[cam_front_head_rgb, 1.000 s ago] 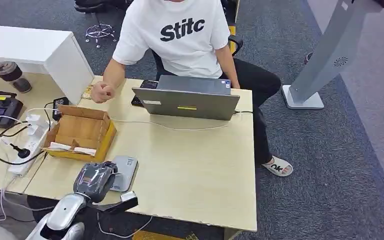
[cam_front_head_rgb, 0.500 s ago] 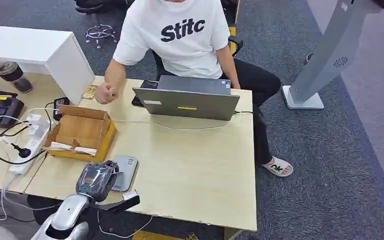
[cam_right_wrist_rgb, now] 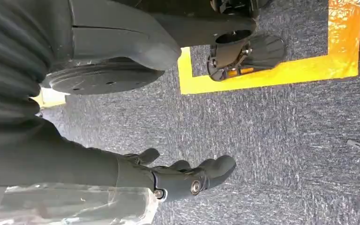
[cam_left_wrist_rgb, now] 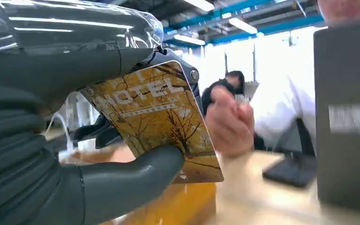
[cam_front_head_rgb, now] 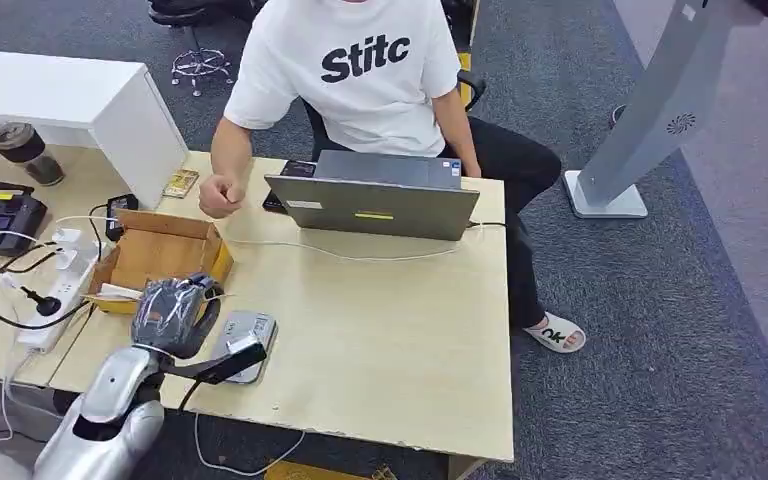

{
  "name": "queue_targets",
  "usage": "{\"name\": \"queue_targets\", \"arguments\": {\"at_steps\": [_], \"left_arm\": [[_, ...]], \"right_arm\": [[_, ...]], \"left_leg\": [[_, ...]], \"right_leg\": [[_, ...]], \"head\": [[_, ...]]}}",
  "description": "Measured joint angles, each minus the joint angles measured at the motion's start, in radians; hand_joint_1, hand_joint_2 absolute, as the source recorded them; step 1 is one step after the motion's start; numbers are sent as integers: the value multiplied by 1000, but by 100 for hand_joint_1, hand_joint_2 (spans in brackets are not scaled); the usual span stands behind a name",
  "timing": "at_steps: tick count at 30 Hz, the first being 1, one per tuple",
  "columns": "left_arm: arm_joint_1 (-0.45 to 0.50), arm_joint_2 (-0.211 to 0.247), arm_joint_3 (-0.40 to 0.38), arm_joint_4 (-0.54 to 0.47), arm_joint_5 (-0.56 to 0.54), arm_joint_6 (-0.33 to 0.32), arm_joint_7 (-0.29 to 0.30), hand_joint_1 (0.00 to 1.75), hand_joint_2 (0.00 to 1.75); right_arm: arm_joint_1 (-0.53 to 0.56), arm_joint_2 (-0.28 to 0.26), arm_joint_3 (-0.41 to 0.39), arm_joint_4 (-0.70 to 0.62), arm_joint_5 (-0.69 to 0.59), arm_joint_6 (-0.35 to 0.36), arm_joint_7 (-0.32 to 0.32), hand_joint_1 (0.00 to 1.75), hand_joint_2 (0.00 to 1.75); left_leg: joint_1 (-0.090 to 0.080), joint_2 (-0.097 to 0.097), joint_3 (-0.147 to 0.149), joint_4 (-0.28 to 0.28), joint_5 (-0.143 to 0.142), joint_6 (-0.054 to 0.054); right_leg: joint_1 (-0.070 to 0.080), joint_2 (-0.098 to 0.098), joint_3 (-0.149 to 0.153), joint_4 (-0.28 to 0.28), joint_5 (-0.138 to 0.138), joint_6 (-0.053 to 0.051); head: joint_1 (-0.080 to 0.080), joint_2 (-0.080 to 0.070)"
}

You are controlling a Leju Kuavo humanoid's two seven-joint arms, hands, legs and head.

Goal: Pass the card to the sensor for recognition and then transmit it.

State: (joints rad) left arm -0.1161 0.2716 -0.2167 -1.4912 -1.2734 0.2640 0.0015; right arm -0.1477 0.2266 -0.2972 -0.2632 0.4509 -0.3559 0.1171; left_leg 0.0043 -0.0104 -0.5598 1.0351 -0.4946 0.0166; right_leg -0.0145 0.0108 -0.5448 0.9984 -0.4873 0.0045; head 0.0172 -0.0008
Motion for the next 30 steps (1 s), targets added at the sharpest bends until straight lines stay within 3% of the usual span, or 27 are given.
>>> {"name": "queue_targets", "arguments": {"at_steps": [6, 23, 30], "left_arm": [[-69, 16, 12, -46, 45, -28, -12, 175, 175], [-84, 24, 17, -63, 56, -30, -13, 175, 175], [-146, 23, 22, -63, 79, -24, 0, 175, 175]], "right_arm": [[1, 0, 0, 1, 2, 0, 0, 0, 175], [1, 0, 0, 2, 2, 0, 0, 0, 175], [-1, 0, 14, 2, 7, 2, 15, 0, 175]], "left_leg": [[0, 0, 0, 0, 0, 0], [0, 1, 0, 0, 0, 0], [0, 1, -1, 0, 0, 0]], "right_leg": [[0, 0, 0, 0, 0, 0], [0, 1, -1, 0, 0, 0], [0, 1, -1, 0, 0, 0]], "head": [[0, 0], [0, 0], [0, 0]]}}
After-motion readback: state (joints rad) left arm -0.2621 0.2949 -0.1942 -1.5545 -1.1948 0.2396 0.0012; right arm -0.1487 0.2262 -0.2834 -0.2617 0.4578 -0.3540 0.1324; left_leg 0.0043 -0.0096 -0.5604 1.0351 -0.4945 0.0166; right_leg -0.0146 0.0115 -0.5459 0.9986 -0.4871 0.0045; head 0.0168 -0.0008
